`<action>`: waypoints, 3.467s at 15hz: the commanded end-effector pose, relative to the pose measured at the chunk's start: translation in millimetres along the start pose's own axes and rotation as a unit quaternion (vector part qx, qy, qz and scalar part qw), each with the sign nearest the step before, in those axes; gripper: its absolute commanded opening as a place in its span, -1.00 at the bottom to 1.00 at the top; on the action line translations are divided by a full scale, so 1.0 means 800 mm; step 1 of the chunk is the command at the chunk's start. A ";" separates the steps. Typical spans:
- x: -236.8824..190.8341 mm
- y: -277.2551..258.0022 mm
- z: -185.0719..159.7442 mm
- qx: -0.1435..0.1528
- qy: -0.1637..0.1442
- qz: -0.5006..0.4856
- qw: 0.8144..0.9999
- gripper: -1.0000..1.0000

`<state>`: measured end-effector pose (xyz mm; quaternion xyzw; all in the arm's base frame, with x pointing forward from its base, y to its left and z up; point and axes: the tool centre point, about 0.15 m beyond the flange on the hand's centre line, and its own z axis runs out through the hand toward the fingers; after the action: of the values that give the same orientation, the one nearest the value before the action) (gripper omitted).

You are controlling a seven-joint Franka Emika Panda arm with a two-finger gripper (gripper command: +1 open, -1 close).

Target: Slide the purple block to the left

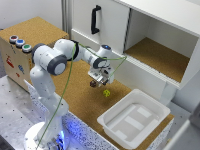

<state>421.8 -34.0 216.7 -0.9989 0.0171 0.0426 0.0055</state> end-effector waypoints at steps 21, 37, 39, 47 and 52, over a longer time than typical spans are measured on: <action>0.003 -0.164 0.033 -0.029 -0.017 0.055 0.998 -1.00; -0.011 -0.260 0.006 -0.067 -0.023 -0.021 0.997 -1.00; -0.024 -0.248 0.004 -0.077 -0.033 -0.038 0.996 -1.00; -0.046 -0.285 0.011 -0.039 -0.016 -0.078 0.996 -1.00; -0.043 -0.319 0.020 -0.020 -0.009 -0.079 0.997 -1.00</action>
<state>391.6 196.2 214.8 -0.9963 -0.0636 0.0512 -0.0252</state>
